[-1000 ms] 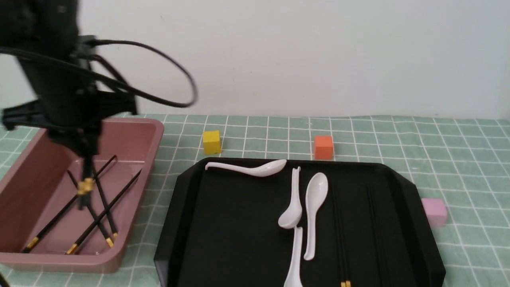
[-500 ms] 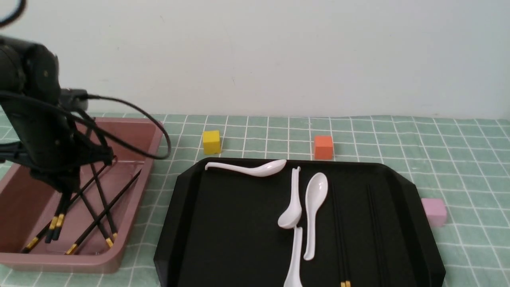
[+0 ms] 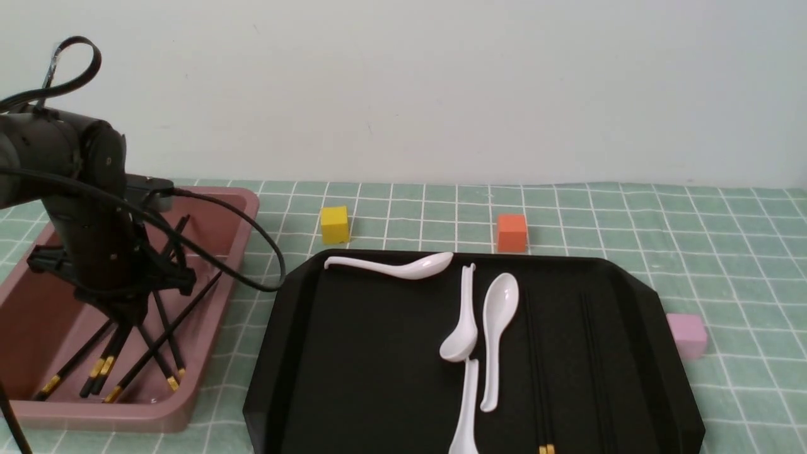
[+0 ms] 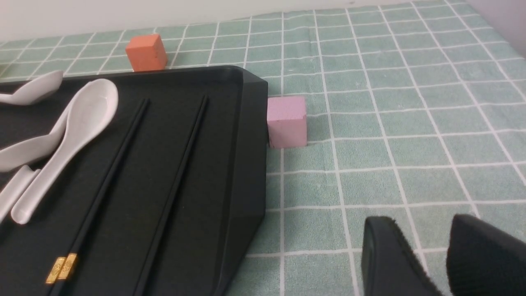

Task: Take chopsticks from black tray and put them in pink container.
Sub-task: 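Place the chopsticks into the pink bin with the left gripper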

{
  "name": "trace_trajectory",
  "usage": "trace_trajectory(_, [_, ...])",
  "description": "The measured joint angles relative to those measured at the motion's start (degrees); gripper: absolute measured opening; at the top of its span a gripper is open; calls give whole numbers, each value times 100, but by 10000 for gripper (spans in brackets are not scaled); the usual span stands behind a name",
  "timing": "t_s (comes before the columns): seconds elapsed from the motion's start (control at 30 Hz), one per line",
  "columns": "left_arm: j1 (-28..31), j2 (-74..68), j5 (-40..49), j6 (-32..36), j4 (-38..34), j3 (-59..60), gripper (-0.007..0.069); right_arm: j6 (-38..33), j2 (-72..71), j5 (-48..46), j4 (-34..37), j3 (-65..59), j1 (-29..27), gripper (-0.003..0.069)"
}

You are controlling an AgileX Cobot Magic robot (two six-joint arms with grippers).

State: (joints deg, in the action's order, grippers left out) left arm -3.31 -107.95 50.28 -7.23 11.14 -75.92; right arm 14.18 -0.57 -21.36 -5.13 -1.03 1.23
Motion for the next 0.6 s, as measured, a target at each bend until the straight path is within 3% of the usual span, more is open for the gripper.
trace_trajectory(0.33, [0, 0, 260, -545, -65, 0, 223, 0, 0, 0, 0, 0, 0, 240])
trace_trajectory(0.5, [0, 55, 540, -563, -138, 0, 227, 0, 0, 0, 0, 5, 0, 240])
trace_trajectory(0.6, [0, 334, 776, -563, -181, 0, 181, 0, 0, 0, 0, 5, 0, 240])
